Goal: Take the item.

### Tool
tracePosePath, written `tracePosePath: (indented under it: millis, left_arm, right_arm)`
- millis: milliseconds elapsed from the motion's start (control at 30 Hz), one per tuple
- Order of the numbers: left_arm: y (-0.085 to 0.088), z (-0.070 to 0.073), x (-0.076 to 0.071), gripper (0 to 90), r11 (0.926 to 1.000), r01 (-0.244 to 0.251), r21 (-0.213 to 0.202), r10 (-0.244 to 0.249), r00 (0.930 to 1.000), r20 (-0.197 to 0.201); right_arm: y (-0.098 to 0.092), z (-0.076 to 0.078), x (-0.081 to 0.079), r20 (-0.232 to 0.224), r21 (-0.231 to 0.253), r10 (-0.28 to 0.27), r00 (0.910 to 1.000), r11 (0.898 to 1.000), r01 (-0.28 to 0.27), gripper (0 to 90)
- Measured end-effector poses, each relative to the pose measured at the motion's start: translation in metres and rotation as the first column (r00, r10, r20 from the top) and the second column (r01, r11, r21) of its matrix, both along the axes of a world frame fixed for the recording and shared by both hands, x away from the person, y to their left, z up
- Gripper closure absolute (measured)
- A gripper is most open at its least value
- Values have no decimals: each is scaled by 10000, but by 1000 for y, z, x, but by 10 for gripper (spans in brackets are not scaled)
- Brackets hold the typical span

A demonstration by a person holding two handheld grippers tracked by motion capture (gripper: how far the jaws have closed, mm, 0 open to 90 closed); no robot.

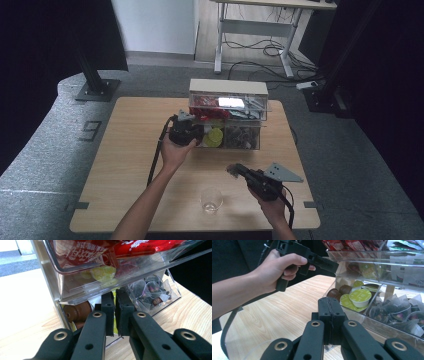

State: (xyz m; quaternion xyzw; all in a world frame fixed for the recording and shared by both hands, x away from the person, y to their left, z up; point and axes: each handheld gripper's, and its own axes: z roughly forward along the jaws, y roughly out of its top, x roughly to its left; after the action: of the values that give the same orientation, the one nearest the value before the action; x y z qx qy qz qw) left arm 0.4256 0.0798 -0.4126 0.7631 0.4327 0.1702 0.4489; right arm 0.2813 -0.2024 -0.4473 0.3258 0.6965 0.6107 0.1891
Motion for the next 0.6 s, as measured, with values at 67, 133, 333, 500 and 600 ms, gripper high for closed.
tracePosePath:
  millis: [67, 133, 333, 500, 600]
  left_arm:
    - [0, 0, 0, 854, 10000, -7, -4, 7, 10000, -5]
    - [0, 0, 0, 855, 10000, -13, -2, 13, 10000, -8]
    - [-1, 0, 0, 854, 10000, -16, -17, 16, 10000, 1]
    - [-2, 1, 0, 854, 10000, 14, -1, -14, 10000, 24]
    - [-3, 1, -1, 854, 10000, 15, -8, -14, 10000, 18]
  right_arm:
    - [1, 2, -2, 36, 3, 72, 10000, 10000, -72, 889]
    - [2, 3, -5, 111, 39, 123, 9999, 9999, -123, 889]
    - [8, 9, -13, 309, 73, 359, 9989, 9993, -361, 889]
    - [14, 12, -19, 453, 41, 578, 9973, 9983, -581, 889]
    - [17, 14, -22, 540, 40, 692, 9961, 9976, -695, 889]
